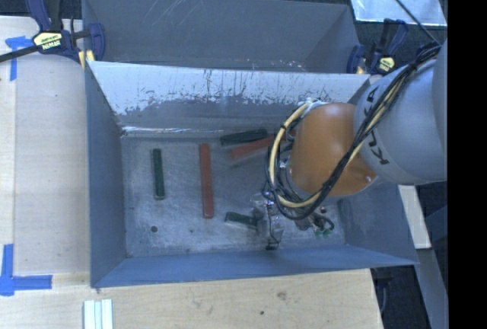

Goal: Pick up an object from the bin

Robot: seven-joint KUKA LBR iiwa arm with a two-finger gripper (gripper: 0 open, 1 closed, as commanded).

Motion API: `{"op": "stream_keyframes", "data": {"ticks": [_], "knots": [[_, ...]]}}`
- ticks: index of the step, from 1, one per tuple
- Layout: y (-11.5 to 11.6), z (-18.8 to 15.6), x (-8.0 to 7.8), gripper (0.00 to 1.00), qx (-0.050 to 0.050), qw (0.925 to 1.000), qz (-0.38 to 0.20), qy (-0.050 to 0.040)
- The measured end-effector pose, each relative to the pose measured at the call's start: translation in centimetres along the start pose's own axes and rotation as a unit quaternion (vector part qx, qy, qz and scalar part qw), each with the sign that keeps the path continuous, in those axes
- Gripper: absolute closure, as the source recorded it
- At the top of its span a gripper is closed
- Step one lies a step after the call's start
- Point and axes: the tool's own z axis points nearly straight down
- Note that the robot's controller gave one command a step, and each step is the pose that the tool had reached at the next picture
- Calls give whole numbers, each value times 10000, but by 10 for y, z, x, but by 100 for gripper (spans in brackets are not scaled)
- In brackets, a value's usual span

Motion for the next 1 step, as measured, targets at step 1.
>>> {"op": "stream_keyframes", "data": {"ticks": [1], "knots": [[0, 0, 0, 100, 0, 10000, -2, 0]]}}
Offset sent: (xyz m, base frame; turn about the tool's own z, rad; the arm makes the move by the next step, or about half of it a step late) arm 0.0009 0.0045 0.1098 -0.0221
